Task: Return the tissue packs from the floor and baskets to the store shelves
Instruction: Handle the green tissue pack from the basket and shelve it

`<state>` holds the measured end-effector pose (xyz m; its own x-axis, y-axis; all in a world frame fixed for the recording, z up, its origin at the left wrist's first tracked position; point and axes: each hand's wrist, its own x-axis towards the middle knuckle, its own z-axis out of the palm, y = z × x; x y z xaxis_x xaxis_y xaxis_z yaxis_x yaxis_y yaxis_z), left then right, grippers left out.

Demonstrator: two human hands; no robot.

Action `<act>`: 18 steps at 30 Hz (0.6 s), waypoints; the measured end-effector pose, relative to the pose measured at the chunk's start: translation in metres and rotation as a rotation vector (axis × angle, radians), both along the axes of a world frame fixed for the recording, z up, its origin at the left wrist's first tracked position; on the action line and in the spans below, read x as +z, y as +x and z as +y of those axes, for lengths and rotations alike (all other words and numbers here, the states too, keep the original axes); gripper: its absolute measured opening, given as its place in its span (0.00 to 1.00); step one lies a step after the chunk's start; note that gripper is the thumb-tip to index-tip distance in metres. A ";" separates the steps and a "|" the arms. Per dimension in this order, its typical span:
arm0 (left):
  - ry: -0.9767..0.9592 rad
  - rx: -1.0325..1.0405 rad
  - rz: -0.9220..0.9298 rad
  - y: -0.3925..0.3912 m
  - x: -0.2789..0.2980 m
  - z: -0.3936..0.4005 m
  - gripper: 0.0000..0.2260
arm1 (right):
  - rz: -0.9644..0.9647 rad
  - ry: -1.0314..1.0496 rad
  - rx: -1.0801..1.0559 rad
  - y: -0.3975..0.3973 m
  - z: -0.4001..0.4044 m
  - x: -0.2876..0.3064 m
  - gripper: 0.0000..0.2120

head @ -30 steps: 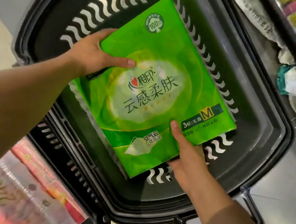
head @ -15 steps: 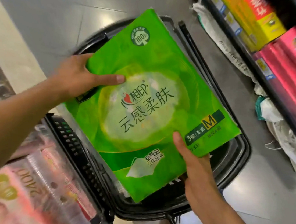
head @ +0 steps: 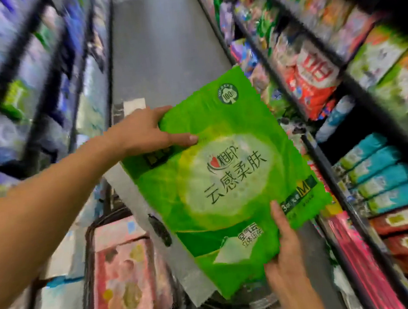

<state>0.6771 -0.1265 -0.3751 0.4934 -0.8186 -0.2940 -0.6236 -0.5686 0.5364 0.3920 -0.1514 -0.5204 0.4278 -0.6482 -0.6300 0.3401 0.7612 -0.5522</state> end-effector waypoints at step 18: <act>-1.010 0.713 0.078 -0.150 0.232 0.238 0.64 | -0.559 -0.130 0.389 0.080 0.098 0.337 0.20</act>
<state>0.5275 0.1113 -0.1431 0.9311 -0.2517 0.2641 -0.2916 -0.0781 0.9534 0.4720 -0.0538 -0.1835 0.8822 -0.4374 -0.1746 0.3162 0.8249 -0.4686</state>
